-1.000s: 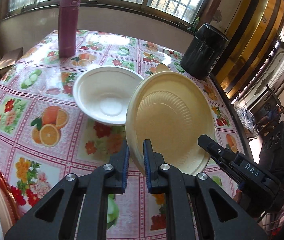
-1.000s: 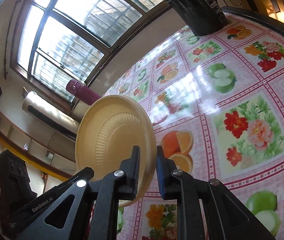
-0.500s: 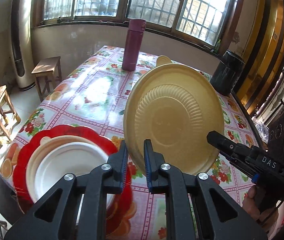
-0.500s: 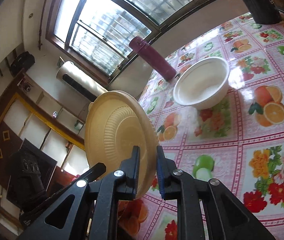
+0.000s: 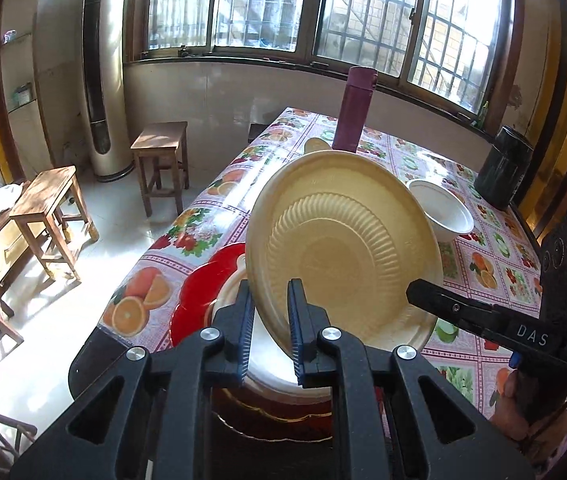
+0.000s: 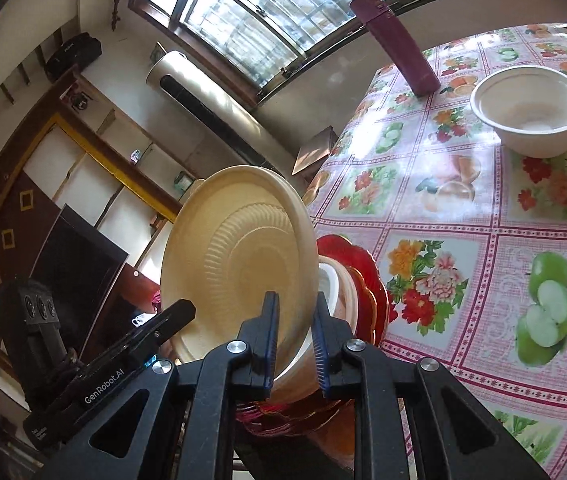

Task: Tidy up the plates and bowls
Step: 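Lower the cream bowl into the red plate stack and open both grippers, then move both grippers toward the white disposable bowl on the table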

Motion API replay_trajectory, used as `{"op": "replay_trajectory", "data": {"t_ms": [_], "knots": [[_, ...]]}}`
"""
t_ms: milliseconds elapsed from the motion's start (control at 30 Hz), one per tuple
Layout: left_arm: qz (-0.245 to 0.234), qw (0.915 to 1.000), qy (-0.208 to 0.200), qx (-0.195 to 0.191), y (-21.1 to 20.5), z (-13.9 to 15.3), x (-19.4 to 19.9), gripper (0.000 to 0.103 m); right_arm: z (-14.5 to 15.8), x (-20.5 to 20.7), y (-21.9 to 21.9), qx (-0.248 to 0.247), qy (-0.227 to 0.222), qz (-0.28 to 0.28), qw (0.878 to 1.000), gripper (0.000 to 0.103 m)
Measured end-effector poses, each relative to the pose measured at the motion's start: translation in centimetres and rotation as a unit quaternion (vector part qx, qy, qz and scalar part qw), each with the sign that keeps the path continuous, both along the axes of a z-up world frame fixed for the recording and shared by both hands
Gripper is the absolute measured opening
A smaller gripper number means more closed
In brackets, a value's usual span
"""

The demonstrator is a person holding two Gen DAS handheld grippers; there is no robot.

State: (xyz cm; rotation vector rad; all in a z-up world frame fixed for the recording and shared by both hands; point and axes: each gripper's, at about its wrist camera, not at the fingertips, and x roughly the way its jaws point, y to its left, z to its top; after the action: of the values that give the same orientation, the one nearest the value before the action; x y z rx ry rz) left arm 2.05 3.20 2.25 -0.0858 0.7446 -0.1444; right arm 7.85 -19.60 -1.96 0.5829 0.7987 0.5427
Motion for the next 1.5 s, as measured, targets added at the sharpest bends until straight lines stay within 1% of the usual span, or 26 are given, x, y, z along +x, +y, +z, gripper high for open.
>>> {"op": "replay_trajectory", "data": {"t_ms": [167,300,400,433,467,500,533,567,600,633,667,733,800,833,900,967,1033,1167,1267,1400,1467,1500], "knots": [[0.003,0.9997,0.021,0.009,0.7,-1.6,0.1,0.014,-0.8,0.2,1.5,-0.015,0.01,0.01,1.0,0.019],[0.002,0.9991,0.042,-0.001,1.4,-2.8,0.2,0.014,-1.5,0.7,1.6,-0.029,0.019,0.011,0.999,0.019],[0.0,0.9991,0.042,-0.001,1.6,-3.0,0.1,0.02,-1.9,0.6,1.6,-0.042,0.017,0.013,0.999,0.02],[0.001,0.9992,0.039,0.003,1.7,-3.0,0.0,0.03,-2.0,0.6,1.8,-0.049,0.016,0.015,0.999,0.021],[0.003,0.9995,0.032,0.008,1.7,-2.9,-0.2,0.04,-1.9,0.5,2.0,-0.056,0.015,0.017,0.998,0.025],[0.005,0.9996,0.025,0.012,1.8,-2.7,-0.3,0.066,-2.0,0.4,2.0,-0.063,0.01,0.016,0.998,0.031],[0.006,0.9998,0.015,0.014,1.9,-2.5,-0.5,0.08,-1.9,0.4,2.1,-0.073,0.005,0.013,0.997,0.034],[0.006,0.9998,0.004,0.017,1.9,-2.2,-0.7,0.081,-1.8,0.3,2.1,-0.083,0.002,0.012,0.997,0.043],[0.006,0.9997,-0.008,0.021,1.9,-1.9,-0.9,0.081,-1.7,0.2,2.1,-0.087,-0.001,0.012,0.996,0.047],[0.007,0.9994,-0.02,0.026,1.9,-1.6,-1.1,0.087,-1.5,0.0,1.9,-0.086,-0.006,0.013,0.996,0.047],[0.008,0.999,-0.032,0.029,1.8,-1.3,-1.3,0.09,-1.3,-0.1,1.7,-0.084,-0.013,0.012,0.996,0.049],[0.007,0.998,-0.056,0.029,1.7,-0.8,-1.6,0.103,-0.8,-0.3,0.9,-0.08,-0.025,0.01,0.996,0.057],[-0.003,0.9971,-0.072,0.024,1.4,-0.2,-1.8,0.103,-0.3,-0.5,-0.4,-0.068,-0.039,-0.001,0.997,0.07],[-0.009,0.9969,-0.075,0.021,1.0,0.0,-1.8,0.103,-0.1,-0.5,-1.3,-0.062,-0.045,-0.011,0.997,0.073],[-0.02,0.9965,-0.079,0.019,0.3,0.5,-1.8,0.103,0.3,-0.3,-3.5,-0.049,-0.052,-0.037,0.997,0.085],[-0.03,0.9959,-0.082,0.021,-0.5,0.8,-1.7,0.103,0.4,0.1,-6.2,-0.041,-0.056,-0.066,0.995,0.087],[-0.042,0.9947,-0.088,0.034,-1.8,1.3,-1.6,0.103,0.4,0.7,-9.2,-0.048,-0.056,-0.106,0.992,0.089],[-0.062,0.9916,-0.091,0.068,-5.1,1.9,-0.9,0.103,0.0,1.9,-15.7,-0.058,-0.041,-0.185,0.98,0.095],[-0.078,0.99,-0.086,0.081,-7.7,2.0,0.2,0.103,-0.9,2.4,-20.1,-0.06,-0.028,-0.237,0.969,0.096],[-0.089,0.9887,-0.079,0.091,-11.1,1.9,1.8,0.103,-2.6,2.6,-24.5,-0.023,0.004,-0.278,0.96,0.098],[-0.096,0.988,-0.08,0.091,-12.8,2.0,2.1,0.103,-3.0,2.6,-25.8,0.003,0.02,-0.284,0.959,0.1],[-0.099,0.9877,-0.08,0.091,-13.5,2.0,2.4,0.103,-3.1,2.5,-26.3,0.008,0.021,-0.285,0.958,0.101]]}}
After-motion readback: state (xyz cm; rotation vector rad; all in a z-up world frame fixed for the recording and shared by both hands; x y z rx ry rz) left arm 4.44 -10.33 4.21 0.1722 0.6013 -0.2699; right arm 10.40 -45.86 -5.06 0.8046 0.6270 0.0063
